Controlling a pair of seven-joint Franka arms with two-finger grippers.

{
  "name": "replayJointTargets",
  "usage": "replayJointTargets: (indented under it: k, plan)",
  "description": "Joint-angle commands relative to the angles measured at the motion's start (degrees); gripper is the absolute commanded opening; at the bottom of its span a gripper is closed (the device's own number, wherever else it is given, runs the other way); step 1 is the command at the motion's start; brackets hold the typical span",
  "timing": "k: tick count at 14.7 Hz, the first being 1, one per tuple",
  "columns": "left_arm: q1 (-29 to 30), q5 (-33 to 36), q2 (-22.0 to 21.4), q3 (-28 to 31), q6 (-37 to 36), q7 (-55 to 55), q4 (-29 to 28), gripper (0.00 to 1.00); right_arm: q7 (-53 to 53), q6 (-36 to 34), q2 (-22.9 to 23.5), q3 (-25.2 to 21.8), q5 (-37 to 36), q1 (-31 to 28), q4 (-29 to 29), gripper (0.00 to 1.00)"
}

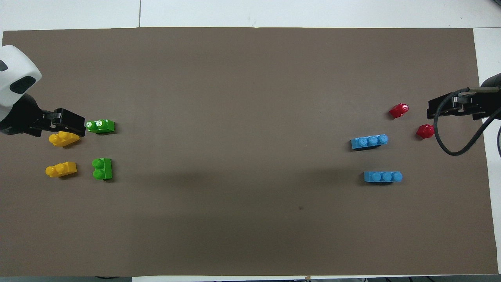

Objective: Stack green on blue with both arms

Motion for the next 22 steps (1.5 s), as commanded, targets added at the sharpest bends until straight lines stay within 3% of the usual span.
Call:
replayJointTargets:
  k: [1,9,18,22]
  plan:
    - [0.2,0.6,-2.9,0.3,3.5,-0.9,-5.6,1.0,0.7,0.9,-1.6,0.3,-0.3,-0.4,-2.0,1.0]
    - [4.9,0.6,-7.6,0.4,11.6,0.1,-16.6,1.0,4.2,2.3,-1.5,0.1,0.0,-0.5,-2.1,1.0]
    - [7.6,0.6,-8.2,0.5,20.4,5.0,-24.1,1.0,43.9,5.8,-2.0,0.1,4.9,-1.7,-7.5,1.0]
    - [8.2,0.6,-8.1,0.4,24.2,1.2,-28.9,1.0,50.3,7.0,-1.7,0.0,9.0,-3.0,-9.7,1.0]
